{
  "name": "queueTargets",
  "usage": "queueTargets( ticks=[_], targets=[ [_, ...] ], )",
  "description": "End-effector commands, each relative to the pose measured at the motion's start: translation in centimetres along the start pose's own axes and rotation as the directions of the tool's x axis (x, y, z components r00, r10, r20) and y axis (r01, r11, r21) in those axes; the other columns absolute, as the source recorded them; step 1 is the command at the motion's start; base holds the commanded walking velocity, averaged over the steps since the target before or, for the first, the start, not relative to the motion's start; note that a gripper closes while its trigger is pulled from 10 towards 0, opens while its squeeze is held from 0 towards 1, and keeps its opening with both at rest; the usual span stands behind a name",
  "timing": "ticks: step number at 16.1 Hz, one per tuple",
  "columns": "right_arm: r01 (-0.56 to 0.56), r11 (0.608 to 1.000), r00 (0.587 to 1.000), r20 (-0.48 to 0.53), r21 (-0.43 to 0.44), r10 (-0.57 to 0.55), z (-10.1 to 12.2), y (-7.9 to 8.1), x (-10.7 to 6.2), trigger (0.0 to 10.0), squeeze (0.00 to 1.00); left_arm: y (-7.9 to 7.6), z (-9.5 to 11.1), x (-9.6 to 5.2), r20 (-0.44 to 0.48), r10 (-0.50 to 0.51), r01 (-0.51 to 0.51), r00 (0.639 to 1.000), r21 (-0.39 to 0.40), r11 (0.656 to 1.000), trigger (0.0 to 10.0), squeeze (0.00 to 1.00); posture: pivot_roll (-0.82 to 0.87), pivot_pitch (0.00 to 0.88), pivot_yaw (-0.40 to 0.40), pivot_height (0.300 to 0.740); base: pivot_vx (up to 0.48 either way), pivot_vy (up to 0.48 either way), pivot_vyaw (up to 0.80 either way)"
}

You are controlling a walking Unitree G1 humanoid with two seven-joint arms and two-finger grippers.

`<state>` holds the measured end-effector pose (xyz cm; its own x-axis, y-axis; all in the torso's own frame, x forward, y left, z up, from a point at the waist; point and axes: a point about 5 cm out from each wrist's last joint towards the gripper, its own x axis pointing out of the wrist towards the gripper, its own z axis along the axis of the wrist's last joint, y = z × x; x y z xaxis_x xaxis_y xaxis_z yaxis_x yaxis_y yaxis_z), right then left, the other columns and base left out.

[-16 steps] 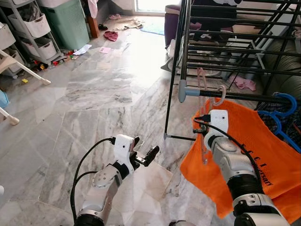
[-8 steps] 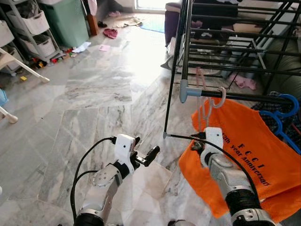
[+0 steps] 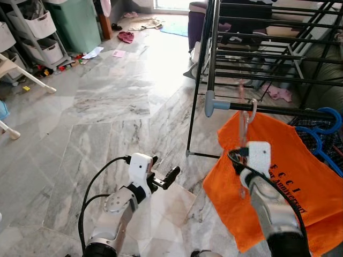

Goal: Hang hanger

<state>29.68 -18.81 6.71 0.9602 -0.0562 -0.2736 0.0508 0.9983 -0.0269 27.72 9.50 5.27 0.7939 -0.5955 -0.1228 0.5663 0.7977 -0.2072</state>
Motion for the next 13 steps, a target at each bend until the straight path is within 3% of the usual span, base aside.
queueTargets(
  ticks=[1,4,9,13],
  targets=[
    [0.015,1.0,1.0,0.021,-0.024,-0.014,-0.4,-0.4,-0.7,10.0,1.0,0.2,-0.5,-0.3,-0.025,0.013,-0.013,1.0,0.008,1.0,10.0,0.0,-0.13,0.116,0.0,0.74,0.0,0.0,0.0],
    [0.027,0.996,0.991,0.131,-0.081,-0.016,0.0,-0.6,-2.6,10.0,1.0,0.3,-0.5,-0.3,-0.031,0.016,-0.015,0.999,0.014,1.0,10.0,0.0,-0.14,0.117,0.005,0.74,0.0,0.0,0.0],
    [0.013,0.986,0.979,0.203,-0.164,0.021,0.0,-0.1,-4.5,10.0,1.0,0.4,-0.4,-0.2,-0.033,0.026,-0.025,0.999,0.02,0.999,10.0,0.0,-0.15,0.125,0.018,0.74,0.0,0.0,0.0],
    [0.035,0.977,0.973,0.232,-0.209,0.014,0.2,-0.8,-5.5,10.0,1.0,0.6,-0.7,-0.7,-0.042,0.045,-0.044,0.998,0.023,0.999,10.0,0.0,-0.15,0.135,0.018,0.74,0.0,0.0,0.0]
  ],
)
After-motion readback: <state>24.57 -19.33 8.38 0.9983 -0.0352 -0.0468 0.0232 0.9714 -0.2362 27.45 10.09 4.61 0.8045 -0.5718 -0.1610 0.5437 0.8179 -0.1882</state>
